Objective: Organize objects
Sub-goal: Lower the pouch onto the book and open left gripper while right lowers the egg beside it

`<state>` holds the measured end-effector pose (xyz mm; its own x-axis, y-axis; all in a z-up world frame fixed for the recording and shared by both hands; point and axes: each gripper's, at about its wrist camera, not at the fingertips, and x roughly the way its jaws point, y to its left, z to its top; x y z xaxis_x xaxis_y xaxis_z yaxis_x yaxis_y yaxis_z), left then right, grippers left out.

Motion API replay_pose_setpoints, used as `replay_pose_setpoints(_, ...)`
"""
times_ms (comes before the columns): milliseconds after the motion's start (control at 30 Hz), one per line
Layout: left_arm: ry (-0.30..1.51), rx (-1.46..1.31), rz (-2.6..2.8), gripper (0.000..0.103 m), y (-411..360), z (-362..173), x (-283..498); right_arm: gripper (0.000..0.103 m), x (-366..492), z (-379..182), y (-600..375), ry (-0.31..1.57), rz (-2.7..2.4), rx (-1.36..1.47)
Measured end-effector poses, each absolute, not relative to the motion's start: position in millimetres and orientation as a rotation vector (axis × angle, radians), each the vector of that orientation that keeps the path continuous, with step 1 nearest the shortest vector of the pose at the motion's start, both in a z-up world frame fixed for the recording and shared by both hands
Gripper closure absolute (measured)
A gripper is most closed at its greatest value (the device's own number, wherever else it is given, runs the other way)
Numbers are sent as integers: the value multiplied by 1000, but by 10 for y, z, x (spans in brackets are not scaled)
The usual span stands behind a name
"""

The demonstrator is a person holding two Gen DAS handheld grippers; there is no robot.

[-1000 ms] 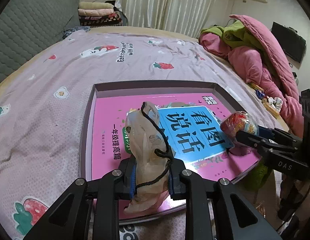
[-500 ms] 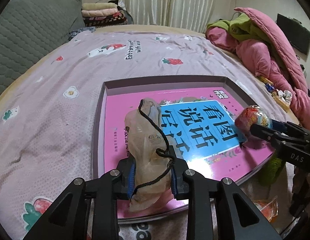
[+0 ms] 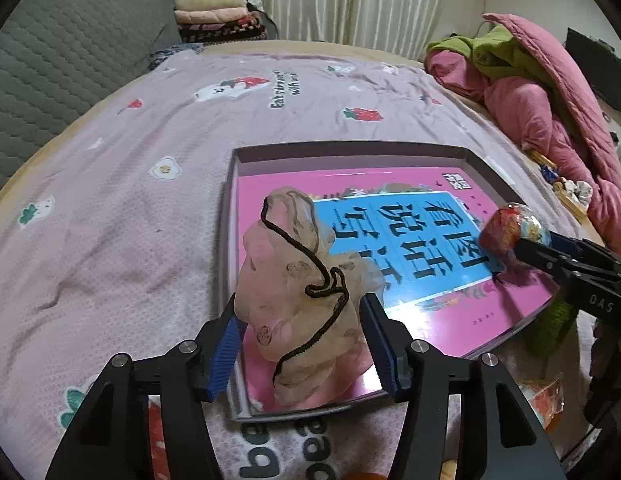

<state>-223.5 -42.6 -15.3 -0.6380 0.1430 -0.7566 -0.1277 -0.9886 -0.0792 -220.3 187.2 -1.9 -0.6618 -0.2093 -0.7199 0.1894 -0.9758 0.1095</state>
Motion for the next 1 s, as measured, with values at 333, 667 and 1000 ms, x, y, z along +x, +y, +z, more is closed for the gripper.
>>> replay_pose_setpoints(333, 65, -1219, 2749, 38, -374, -84, -2158, 42, -2170, 43, 1901, -35, -2714, 1133)
replay_pose_setpoints(667, 45, -1261, 2763, 37, -488, -55, -2104, 41, -2139, 97, 1877, -16, -2716, 1101)
replay_pose_setpoints(1000, 18, -1287, 2755, 35, -431, -125, -2007, 34, -2093, 157, 1849, -1, -2717, 1069)
